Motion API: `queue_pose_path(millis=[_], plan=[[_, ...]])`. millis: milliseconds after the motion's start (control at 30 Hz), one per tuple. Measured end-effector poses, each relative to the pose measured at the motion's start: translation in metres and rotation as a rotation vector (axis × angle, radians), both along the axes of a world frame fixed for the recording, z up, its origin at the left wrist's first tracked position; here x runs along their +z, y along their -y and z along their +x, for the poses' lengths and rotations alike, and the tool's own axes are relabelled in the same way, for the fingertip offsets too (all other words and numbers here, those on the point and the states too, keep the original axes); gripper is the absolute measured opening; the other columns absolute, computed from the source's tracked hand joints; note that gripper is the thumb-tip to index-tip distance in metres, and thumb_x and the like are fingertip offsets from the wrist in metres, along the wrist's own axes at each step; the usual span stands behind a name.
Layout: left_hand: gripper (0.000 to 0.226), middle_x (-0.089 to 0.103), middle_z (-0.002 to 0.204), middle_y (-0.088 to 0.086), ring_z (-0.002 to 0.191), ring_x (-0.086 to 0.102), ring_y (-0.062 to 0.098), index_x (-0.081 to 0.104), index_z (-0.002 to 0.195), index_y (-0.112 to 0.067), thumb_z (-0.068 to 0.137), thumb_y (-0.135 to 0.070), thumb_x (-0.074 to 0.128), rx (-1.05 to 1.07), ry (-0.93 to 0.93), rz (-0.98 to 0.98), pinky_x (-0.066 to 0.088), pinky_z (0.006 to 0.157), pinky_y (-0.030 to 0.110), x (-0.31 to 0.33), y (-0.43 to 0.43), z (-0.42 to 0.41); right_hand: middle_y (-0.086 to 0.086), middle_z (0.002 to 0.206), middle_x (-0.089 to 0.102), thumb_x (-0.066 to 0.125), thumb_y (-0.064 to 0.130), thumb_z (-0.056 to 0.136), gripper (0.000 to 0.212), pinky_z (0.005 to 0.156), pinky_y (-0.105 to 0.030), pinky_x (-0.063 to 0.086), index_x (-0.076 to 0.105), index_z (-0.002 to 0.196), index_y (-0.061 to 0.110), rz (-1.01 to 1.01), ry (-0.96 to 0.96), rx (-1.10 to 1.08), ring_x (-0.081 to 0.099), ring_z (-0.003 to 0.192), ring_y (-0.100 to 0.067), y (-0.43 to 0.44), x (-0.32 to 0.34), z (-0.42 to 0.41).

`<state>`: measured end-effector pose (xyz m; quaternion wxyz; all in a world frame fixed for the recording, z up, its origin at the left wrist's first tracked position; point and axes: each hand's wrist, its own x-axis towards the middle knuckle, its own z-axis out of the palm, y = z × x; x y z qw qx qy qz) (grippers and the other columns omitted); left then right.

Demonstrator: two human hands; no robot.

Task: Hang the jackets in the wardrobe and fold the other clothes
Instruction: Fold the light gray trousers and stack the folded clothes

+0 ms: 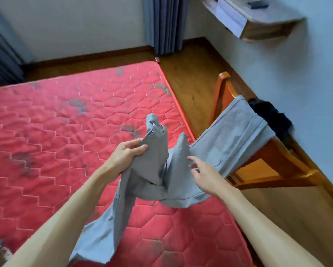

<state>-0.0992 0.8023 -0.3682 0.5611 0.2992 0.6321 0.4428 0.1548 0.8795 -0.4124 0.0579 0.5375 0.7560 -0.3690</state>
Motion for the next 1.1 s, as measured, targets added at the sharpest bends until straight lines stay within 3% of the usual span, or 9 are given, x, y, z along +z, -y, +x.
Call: queue_pose_path(millis=[300,467,567,667,733,833,967,1033,1100], plan=[[0.019,0.078,0.093,-0.002,0.080,0.072,0.011,0.075,0.102,-0.017,0.095,-0.008,0.060,0.137,-0.083,0.297,0.056,0.069,0.018,0.221,0.055,-0.058,-0.006,0.124,0.065,0.047,-0.001,0.097,0.049,0.081,-0.009,0.044,0.053,0.137,0.027,0.003,-0.457,-0.028,0.062,0.105,-0.010,0.039,0.150,-0.086],[0.019,0.077,0.095,-0.002,0.083,0.071,0.009,0.081,0.089,-0.020,0.087,-0.012,0.064,0.122,-0.092,0.475,0.057,0.077,0.018,0.328,0.101,-0.080,-0.008,0.131,0.058,0.061,0.020,0.096,0.052,0.103,-0.033,0.046,0.044,0.145,0.021,0.003,-0.597,-0.077,0.059,0.116,-0.021,0.057,0.215,-0.135],[0.018,0.077,0.096,-0.001,0.086,0.071,0.010,0.081,0.090,-0.021,0.080,-0.018,0.066,0.101,-0.072,0.564,0.057,0.084,0.020,0.377,0.125,-0.091,-0.010,0.145,0.048,0.068,0.047,0.088,0.072,0.110,-0.035,0.040,0.040,0.147,0.016,-0.019,-0.703,-0.184,0.049,0.130,-0.020,0.068,0.250,-0.164],[0.020,0.076,0.102,0.001,0.090,0.071,0.013,0.080,0.097,-0.019,0.083,-0.013,0.067,0.076,-0.020,0.661,0.058,0.086,0.024,0.413,0.147,-0.100,-0.013,0.156,0.035,0.070,0.082,0.053,0.126,0.115,-0.041,0.036,0.028,0.154,0.018,-0.122,-0.814,-0.284,0.039,0.142,-0.023,0.079,0.283,-0.181],[0.023,0.075,0.101,0.002,0.088,0.071,0.014,0.078,0.100,-0.019,0.084,-0.010,0.065,0.061,0.036,0.715,0.059,0.083,0.027,0.432,0.158,-0.100,-0.013,0.158,0.031,0.071,0.079,0.041,0.142,0.114,-0.042,0.038,0.018,0.157,0.017,-0.185,-0.795,-0.274,0.039,0.141,-0.025,0.085,0.304,-0.186],[0.028,0.077,0.097,0.002,0.082,0.074,0.014,0.077,0.099,-0.017,0.083,-0.011,0.055,0.085,0.154,0.766,0.060,0.070,0.026,0.456,0.173,-0.099,-0.012,0.154,0.038,0.071,0.059,0.051,0.133,0.102,-0.027,0.042,0.008,0.158,0.012,-0.231,-0.699,-0.155,0.046,0.130,-0.019,0.095,0.327,-0.191],[0.027,0.078,0.094,0.001,0.081,0.075,0.014,0.082,0.089,-0.017,0.083,-0.019,0.056,0.125,0.124,0.757,0.061,0.072,0.026,0.481,0.191,-0.099,-0.011,0.156,0.035,0.061,0.023,0.097,0.079,0.057,0.004,0.036,0.012,0.157,0.007,-0.258,-0.714,-0.060,0.044,0.130,-0.018,0.108,0.349,-0.204],[0.029,0.079,0.090,0.000,0.079,0.075,0.013,0.083,0.081,-0.018,0.083,-0.023,0.055,0.139,0.090,0.759,0.061,0.068,0.024,0.493,0.200,-0.097,-0.009,0.151,0.042,0.048,0.015,0.102,0.060,0.063,0.005,0.037,0.020,0.154,0.002,-0.281,-0.809,-0.033,0.049,0.129,-0.016,0.129,0.372,-0.211],[0.029,0.079,0.097,0.002,0.087,0.076,0.015,0.083,0.087,-0.016,0.084,-0.028,0.057,0.192,0.101,0.773,0.062,0.073,0.027,0.503,0.209,-0.098,0.002,0.133,0.055,0.048,0.014,0.102,0.051,0.087,-0.007,0.047,0.032,0.150,0.004,-0.291,-0.920,-0.008,0.058,0.117,-0.011,0.139,0.376,-0.217]])
